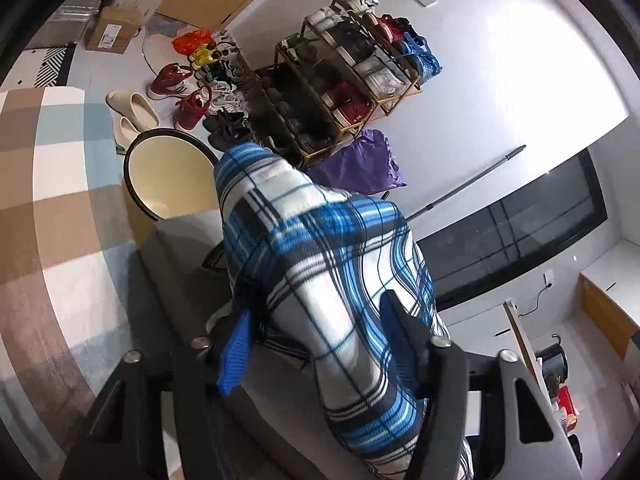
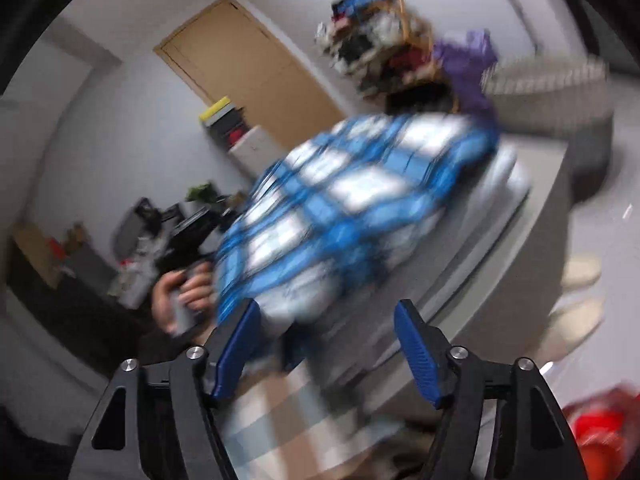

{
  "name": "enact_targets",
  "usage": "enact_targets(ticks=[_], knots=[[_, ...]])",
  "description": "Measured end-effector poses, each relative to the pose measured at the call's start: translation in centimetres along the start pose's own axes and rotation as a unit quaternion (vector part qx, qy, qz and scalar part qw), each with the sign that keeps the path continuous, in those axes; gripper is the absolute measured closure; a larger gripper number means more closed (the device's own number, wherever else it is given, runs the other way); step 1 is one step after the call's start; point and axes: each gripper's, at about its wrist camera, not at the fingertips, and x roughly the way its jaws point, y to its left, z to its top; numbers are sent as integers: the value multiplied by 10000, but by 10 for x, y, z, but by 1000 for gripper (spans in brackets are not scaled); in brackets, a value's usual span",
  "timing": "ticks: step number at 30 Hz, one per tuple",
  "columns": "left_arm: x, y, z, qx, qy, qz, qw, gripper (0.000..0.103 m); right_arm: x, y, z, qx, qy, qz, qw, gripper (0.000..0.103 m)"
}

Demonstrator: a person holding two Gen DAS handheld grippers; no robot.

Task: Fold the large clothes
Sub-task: 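Lift the folded shirt with both grippers and carry it toward the grey mattress, then lower the folded shirt onto the stack on the grey mattress with both grippers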

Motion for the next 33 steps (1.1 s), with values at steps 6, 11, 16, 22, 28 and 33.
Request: enact_targets(ticks=[6, 11, 16, 22, 28, 33], knots=[[27, 21, 28, -599, 643, -54, 9961, 44, 25, 15, -10, -10, 357, 208, 9991, 32], [2, -20, 17, 677, 20, -54, 9977, 83, 42, 39, -15, -490, 569, 264, 9968, 28], [-14, -42, 7, 1216, -314, -60, 9921, 97, 67, 29, -13, 238, 569, 364, 9974, 24], [-27, -46, 9, 1279, -452, -303, 9903, 97, 75, -4, -10, 1547, 81, 519, 9866, 44], [-13, -40, 18, 1161, -469, -335, 9916, 97, 37, 72, 18, -729, -938, -729, 9902, 83], [-10, -34, 16, 1083, -409, -553, 9917, 97, 35, 83, 13, -1818, -1126, -1272, 9685, 83]])
